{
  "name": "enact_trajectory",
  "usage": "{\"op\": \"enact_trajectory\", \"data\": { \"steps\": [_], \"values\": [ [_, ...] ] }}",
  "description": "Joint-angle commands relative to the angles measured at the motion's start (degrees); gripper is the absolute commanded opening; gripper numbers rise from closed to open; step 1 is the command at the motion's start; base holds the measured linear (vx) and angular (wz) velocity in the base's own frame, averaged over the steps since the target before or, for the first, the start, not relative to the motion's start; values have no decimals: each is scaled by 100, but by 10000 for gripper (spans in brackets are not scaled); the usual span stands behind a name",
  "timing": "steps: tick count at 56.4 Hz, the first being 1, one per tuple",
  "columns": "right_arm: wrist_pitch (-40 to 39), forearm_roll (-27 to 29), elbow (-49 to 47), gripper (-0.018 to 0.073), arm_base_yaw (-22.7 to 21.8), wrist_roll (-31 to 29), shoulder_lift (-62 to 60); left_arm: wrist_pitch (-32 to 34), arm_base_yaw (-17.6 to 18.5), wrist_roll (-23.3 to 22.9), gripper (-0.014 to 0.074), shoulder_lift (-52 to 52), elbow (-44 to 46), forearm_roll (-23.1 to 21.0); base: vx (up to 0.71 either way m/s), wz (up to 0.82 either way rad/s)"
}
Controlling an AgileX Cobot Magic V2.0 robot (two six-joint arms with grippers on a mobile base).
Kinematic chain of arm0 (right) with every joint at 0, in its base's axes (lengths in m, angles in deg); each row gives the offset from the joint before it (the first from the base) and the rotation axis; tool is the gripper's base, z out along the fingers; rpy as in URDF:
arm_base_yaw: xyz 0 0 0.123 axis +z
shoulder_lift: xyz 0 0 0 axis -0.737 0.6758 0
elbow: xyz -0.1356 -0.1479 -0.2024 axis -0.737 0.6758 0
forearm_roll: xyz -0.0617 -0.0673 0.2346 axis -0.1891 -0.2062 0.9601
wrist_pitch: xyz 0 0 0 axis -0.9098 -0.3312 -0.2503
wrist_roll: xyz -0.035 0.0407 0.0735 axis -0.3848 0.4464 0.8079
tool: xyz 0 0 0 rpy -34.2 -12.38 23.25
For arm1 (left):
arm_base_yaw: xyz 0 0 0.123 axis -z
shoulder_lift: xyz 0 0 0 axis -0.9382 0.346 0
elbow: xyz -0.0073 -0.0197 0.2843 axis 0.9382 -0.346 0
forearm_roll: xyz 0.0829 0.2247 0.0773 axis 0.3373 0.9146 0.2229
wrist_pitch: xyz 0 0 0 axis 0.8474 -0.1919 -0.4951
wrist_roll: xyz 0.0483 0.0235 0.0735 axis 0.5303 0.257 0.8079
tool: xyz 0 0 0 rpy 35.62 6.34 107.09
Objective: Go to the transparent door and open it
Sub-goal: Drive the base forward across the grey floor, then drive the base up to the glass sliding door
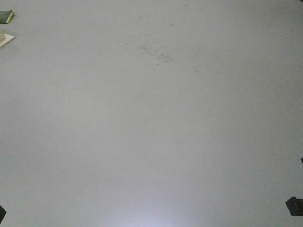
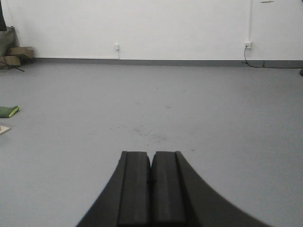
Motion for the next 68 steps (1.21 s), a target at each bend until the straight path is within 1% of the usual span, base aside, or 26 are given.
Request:
{"op": "enact_trajectory", "data": {
  "steps": [1, 28, 68],
  "values": [
    [-480, -43, 6, 1, -30, -9, -90, 438, 37, -1, 2, -24, 117, -62, 42, 28],
    [-480, -43, 6, 1, -30, -9, -90, 438, 37, -1, 3, -24, 117, -62, 46, 30],
    [-480, -43, 6, 1, -30, -9, -90, 438, 37, -1, 3, -24, 117, -62, 56, 52]
  ]
}}
